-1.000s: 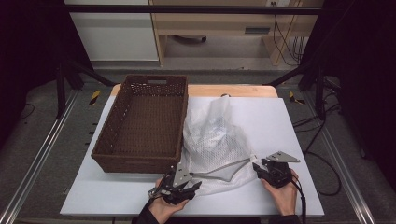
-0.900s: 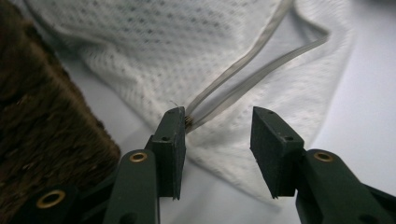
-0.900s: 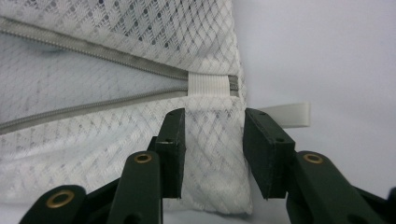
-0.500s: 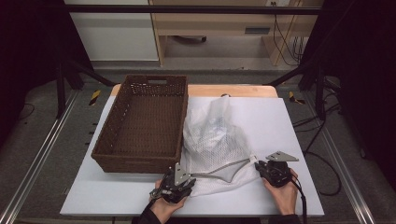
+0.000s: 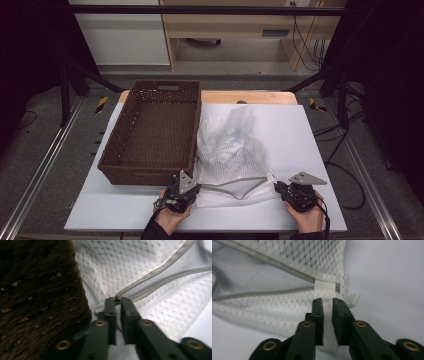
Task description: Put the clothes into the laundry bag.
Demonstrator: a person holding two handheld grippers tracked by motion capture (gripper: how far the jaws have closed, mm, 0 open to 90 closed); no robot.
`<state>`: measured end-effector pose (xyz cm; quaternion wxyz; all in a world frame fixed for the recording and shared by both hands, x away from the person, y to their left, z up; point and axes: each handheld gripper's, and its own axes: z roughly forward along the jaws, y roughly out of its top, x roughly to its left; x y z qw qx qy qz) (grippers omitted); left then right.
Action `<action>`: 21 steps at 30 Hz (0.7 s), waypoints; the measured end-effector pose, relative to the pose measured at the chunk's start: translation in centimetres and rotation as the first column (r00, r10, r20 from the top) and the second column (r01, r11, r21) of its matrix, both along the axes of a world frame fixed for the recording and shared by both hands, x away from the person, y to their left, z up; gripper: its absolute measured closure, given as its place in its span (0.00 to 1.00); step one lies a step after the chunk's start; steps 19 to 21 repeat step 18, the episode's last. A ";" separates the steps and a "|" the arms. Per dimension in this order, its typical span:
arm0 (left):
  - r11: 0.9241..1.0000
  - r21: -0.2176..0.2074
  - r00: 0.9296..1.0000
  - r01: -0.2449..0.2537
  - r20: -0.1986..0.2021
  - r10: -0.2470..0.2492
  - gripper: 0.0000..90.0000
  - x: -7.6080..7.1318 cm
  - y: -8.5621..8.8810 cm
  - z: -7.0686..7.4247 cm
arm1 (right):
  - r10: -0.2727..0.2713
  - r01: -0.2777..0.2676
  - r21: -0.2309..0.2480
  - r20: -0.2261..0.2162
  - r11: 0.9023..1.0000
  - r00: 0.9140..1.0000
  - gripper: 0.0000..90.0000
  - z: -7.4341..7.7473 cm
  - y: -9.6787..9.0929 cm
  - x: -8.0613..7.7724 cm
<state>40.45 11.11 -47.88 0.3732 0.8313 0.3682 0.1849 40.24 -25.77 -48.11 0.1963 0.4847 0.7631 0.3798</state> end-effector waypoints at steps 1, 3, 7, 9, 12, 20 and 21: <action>1.000 -0.020 1.000 0.018 0.003 -0.018 0.86 -0.1 0.2 0.1 | -0.001 0.001 0.013 0.011 1.000 1.000 0.79 0.0 0.0 0.0; 0.998 -0.051 0.999 0.038 0.022 -0.037 0.77 -0.5 0.7 0.6 | 0.000 -0.001 0.024 0.048 1.000 0.999 0.71 0.2 -0.1 0.1; 0.992 -0.106 0.997 0.069 0.029 -0.067 0.59 -0.9 2.0 1.3 | -0.042 0.037 0.042 0.109 0.998 0.993 0.38 0.6 -0.5 0.2; 0.989 -0.125 0.996 0.082 0.031 -0.078 0.53 -1.2 2.6 1.4 | -0.061 0.057 0.035 0.138 0.998 0.989 0.32 0.8 -0.8 0.1; 0.987 -0.129 0.995 0.093 0.033 -0.089 0.49 -1.5 3.5 1.5 | -0.079 0.072 0.048 0.144 0.996 0.987 0.25 1.0 -1.3 0.2; 0.989 -0.131 0.998 0.063 0.019 -0.061 0.43 -1.4 5.3 1.6 | -0.111 0.101 0.073 0.155 0.992 0.982 0.20 1.3 -2.2 0.0; 0.989 -0.131 0.998 0.063 0.019 -0.061 0.43 -1.4 5.3 1.6 | -0.111 0.101 0.073 0.155 0.992 0.982 0.20 1.3 -2.2 0.0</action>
